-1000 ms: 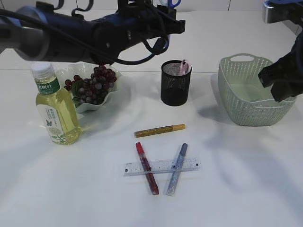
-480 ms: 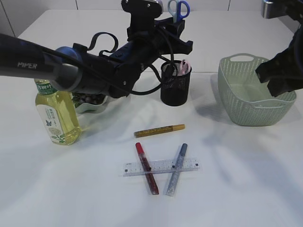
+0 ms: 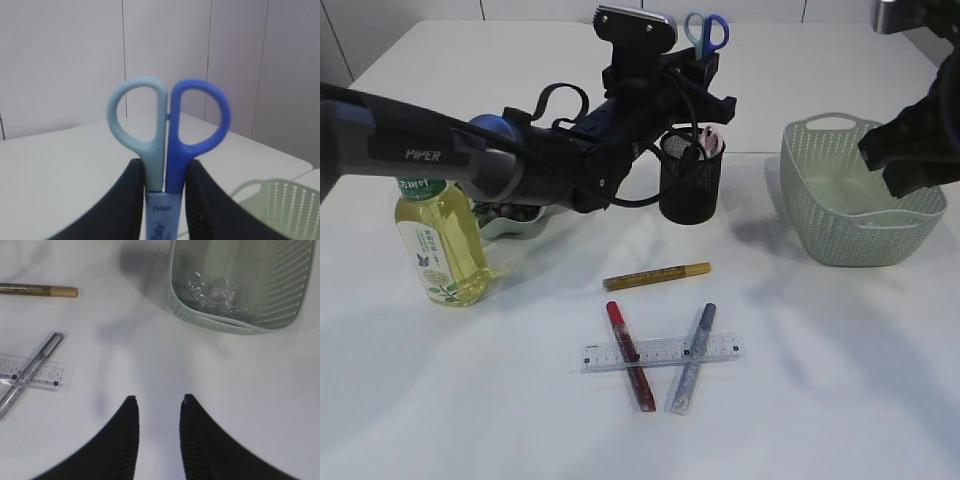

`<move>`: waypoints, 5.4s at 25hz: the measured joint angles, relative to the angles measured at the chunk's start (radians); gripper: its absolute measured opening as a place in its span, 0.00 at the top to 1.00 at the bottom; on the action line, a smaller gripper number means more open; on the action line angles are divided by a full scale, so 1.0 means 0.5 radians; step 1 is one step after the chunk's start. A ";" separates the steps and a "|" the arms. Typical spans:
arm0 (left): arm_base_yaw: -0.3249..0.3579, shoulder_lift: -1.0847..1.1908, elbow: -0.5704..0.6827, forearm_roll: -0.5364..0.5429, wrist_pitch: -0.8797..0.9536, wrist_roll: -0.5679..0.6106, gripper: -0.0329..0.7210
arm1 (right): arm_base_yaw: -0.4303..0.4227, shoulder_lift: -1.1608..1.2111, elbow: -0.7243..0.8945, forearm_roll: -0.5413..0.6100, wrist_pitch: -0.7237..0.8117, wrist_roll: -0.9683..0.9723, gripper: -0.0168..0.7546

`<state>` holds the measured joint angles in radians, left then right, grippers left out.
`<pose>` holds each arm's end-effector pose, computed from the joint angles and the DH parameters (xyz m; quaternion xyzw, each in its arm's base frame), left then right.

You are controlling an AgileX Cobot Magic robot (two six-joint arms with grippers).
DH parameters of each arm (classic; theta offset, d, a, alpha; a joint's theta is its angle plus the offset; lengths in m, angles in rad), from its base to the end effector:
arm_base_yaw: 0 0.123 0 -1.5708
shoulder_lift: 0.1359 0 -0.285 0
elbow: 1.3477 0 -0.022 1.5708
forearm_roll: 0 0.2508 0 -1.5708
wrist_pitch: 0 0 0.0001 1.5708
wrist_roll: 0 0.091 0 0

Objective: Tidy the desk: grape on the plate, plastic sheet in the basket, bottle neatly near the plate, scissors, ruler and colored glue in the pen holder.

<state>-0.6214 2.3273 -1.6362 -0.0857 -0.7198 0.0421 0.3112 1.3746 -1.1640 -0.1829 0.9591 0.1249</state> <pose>0.4348 -0.3050 0.1878 0.1762 0.6420 -0.2182 0.7136 0.2680 0.0720 0.3193 -0.1226 0.9590 -0.0311 0.2535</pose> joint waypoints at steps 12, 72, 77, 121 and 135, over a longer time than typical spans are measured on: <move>0.000 0.107 -0.017 0.000 0.027 0.000 0.72 | 0.000 0.000 0.000 -0.024 -0.022 0.004 0.67; 0.020 0.186 -0.017 -0.097 0.185 0.000 0.66 | 0.000 0.000 0.000 -0.032 -0.049 0.008 0.67; 0.020 0.186 -0.017 -0.097 0.198 0.000 0.65 | 0.000 0.000 0.000 -0.032 -0.049 0.008 0.67; 0.020 -0.755 -0.017 0.066 3.155 0.097 0.64 | 0.000 0.000 0.000 0.411 0.523 0.012 0.67; -0.242 -0.755 -0.017 0.089 3.738 0.497 0.64 | 0.000 0.000 0.000 0.554 0.532 0.015 0.67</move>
<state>-0.7426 1.9500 -1.6449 -0.0411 1.1492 0.2904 0.3112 1.3746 -1.1640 0.0939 1.2249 0.1326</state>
